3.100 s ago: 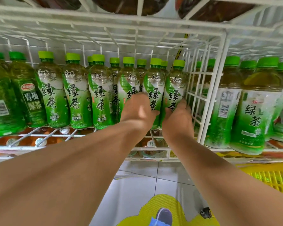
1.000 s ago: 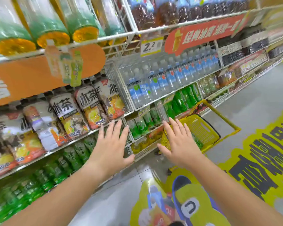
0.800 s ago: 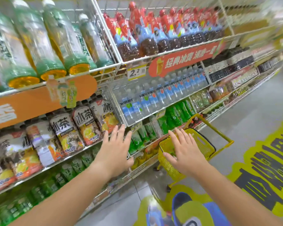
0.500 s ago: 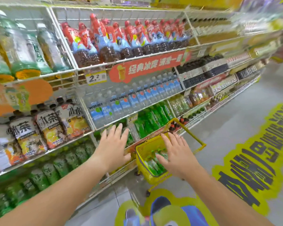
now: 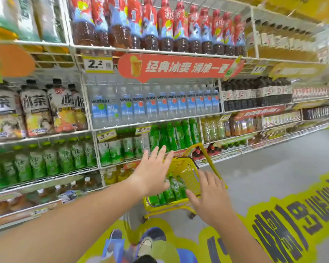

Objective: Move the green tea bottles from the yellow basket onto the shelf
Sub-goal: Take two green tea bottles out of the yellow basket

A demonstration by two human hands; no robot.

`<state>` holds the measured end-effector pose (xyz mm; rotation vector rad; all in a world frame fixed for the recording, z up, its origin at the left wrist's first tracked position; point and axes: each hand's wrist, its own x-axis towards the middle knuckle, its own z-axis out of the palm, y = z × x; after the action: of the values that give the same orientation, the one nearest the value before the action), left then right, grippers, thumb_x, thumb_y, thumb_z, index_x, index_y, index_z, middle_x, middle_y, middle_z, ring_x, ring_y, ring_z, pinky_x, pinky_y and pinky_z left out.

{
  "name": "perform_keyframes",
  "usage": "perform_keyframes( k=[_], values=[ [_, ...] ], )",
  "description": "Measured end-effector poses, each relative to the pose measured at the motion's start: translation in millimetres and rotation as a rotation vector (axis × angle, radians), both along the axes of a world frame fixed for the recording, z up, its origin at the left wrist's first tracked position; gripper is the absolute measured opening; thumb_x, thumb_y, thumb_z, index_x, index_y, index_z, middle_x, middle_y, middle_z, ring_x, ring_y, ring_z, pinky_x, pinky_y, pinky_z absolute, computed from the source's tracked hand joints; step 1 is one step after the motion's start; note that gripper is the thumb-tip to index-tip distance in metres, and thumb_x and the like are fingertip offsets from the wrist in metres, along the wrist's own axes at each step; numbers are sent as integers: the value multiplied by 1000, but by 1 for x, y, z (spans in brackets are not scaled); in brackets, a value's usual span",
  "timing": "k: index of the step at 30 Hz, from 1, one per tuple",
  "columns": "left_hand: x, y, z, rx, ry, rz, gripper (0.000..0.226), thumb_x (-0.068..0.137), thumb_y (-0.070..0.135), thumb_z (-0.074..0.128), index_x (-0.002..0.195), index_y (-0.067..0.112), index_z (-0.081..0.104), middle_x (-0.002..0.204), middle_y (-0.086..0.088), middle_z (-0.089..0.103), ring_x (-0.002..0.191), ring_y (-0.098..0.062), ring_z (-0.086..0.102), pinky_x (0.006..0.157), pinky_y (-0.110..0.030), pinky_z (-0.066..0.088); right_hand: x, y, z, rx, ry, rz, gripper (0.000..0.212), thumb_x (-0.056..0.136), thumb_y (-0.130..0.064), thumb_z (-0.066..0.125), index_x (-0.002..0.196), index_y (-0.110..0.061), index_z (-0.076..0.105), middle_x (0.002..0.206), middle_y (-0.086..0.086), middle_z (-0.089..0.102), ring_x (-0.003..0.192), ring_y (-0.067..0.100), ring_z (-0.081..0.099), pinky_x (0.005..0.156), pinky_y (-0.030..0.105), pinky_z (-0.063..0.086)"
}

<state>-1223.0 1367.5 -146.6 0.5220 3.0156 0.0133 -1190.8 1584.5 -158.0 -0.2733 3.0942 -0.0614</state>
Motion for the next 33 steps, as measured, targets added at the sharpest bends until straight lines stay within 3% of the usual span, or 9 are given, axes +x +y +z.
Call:
perform_keyframes(
  k=[11, 15, 19, 22, 27, 33],
  values=[
    [-124, 65, -60, -38, -120, 98, 98, 94, 60, 46, 159, 13, -10, 166, -18, -6, 153, -38, 1, 121, -57, 13, -141, 76, -31, 67, -95, 61, 96, 80, -72, 10, 155, -15, 28, 152, 10, 39, 142, 30, 32, 116, 45, 29],
    [-160, 78, -74, -58, -134, 124, 98, 93, 63, 45, 159, 14, -9, 166, -18, -5, 153, -37, 3, 121, -56, 15, -191, 88, -51, 54, -107, 110, 92, 83, -69, 17, 151, -10, 38, 146, 17, 48, 136, 37, 42, 110, 49, 37],
    [-179, 83, -97, -88, -141, 168, 97, 93, 64, 42, 159, 13, -7, 166, -19, -1, 152, -37, 7, 121, -55, 15, -233, 94, -77, 57, -171, 199, 95, 82, -70, 9, 154, -11, 30, 154, 17, 37, 142, 37, 33, 116, 49, 28],
    [-188, 87, -120, -83, -180, 225, 95, 93, 62, 41, 159, 12, -5, 166, -20, 3, 152, -37, 9, 121, -55, 17, -260, 95, -110, 69, -222, 254, 91, 86, -68, 13, 154, -11, 29, 153, 17, 38, 141, 36, 33, 115, 49, 30],
    [-200, 112, -178, -47, -312, 389, 97, 91, 60, 48, 158, 12, -4, 166, -19, 3, 152, -35, 11, 120, -53, 18, -292, 95, -180, 72, -415, 360, 79, 97, -62, 28, 158, -16, 7, 163, 12, 16, 149, 32, 16, 119, 46, 21],
    [-220, 139, -269, -24, -470, 516, 95, 93, 59, 47, 158, 18, -8, 167, -13, -6, 153, -33, 4, 122, -51, 14, -319, 107, -270, 108, -504, 500, 83, 95, -67, 29, 158, -18, 7, 163, 11, 16, 150, 31, 14, 119, 46, 23]
  ],
)
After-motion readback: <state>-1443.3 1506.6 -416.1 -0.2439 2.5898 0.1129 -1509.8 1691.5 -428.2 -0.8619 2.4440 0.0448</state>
